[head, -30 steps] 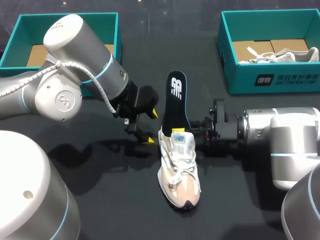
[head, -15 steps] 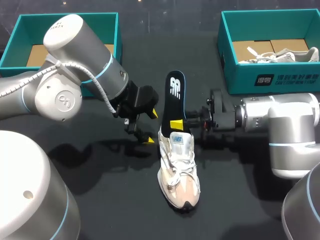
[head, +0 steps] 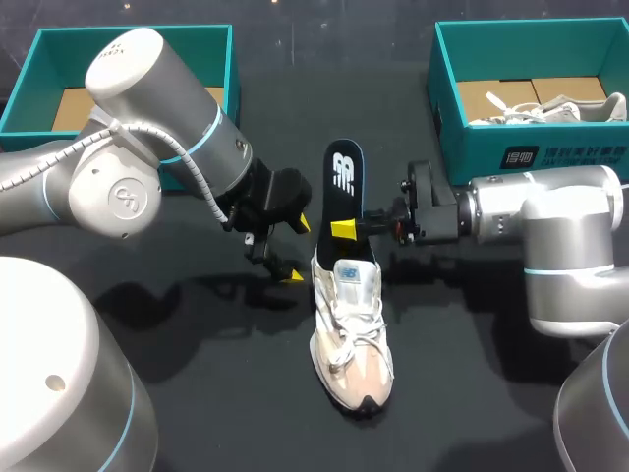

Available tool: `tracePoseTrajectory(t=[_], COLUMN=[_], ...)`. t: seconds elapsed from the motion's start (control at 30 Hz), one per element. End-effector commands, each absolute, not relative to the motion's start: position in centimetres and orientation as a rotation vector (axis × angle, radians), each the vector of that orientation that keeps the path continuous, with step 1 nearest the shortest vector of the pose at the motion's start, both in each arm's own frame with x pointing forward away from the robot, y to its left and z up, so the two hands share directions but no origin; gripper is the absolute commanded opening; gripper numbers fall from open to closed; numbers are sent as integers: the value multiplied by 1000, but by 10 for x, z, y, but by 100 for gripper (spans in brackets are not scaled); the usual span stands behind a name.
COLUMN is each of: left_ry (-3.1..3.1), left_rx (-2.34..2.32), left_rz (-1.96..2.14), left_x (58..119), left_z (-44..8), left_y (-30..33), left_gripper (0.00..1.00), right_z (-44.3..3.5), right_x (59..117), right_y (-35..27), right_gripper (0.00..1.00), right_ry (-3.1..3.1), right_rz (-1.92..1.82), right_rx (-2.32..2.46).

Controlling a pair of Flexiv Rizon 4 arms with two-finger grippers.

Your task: Take the shoe out of the shoebox, open the shoe tongue, remove and reinsert the insole, then place the shoe into the shoebox

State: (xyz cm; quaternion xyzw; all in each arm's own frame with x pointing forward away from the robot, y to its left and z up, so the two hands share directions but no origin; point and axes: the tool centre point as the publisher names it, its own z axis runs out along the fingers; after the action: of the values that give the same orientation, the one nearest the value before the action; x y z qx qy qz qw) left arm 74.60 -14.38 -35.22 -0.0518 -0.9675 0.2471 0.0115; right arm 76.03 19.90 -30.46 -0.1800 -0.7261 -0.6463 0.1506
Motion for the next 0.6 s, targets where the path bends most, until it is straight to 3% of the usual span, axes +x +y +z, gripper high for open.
tracePoseTrajectory(t=[0.03,0.6], left_ry=[-3018,-3018], left_rx=[-162,-162], left_rz=[769,769], left_x=[746,746], left_z=[-353,-353], left_y=[-144,-144], left_gripper=[100,100], right_z=[-312,-343], right_x=[759,720], right_y=[200,197], right_gripper=[0,0], right_ry=[-2078,-1999], right_rz=[-1838,-1795], right_rx=[-520,-607])
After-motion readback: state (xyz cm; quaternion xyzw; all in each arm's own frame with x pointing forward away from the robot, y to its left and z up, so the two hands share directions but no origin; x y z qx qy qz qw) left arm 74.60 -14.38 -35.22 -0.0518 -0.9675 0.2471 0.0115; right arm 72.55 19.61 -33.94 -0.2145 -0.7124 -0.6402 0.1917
